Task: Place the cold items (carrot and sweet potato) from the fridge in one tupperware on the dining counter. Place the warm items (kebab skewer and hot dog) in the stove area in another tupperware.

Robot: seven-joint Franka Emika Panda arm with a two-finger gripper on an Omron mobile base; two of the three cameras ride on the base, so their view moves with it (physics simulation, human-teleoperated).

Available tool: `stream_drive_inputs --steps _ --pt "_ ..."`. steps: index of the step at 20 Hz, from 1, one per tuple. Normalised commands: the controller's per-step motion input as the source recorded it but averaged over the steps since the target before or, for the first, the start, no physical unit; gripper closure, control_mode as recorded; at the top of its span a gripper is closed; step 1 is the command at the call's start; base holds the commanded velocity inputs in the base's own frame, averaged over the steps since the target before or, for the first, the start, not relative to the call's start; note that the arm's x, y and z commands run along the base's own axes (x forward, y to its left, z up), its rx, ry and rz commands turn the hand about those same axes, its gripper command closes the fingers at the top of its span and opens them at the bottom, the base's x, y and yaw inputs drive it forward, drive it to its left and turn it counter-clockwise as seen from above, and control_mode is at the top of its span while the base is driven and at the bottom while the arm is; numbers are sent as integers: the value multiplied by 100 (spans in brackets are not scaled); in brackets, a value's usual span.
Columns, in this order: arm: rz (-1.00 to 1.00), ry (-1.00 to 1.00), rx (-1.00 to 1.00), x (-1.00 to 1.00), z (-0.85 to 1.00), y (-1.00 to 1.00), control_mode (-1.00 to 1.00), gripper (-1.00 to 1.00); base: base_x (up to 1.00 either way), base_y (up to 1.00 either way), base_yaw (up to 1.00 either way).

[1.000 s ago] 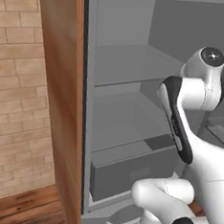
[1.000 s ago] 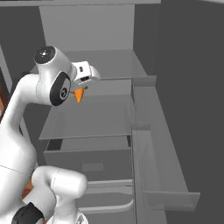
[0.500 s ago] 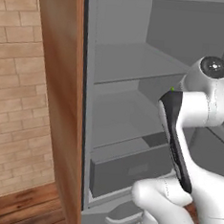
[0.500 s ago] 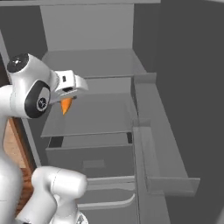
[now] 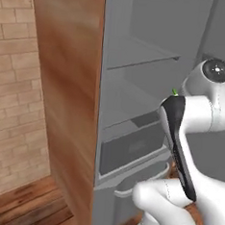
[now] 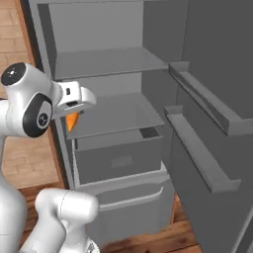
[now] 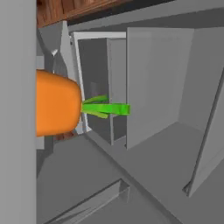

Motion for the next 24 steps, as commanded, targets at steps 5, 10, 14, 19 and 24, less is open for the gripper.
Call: stream_drive_inputs --steps 5,10,14,19,24 --pt "0 0 0 0 0 0 100 100 -77 59 -53" --pt "0 0 0 0 0 0 100 100 -89 26 -58" --pt "0 0 0 0 0 0 100 100 -92 -1 -58" --pt "0 0 0 0 0 0 100 100 -80 -18 -62" --pt "0 0 0 0 0 0 100 100 -82 -24 -59"
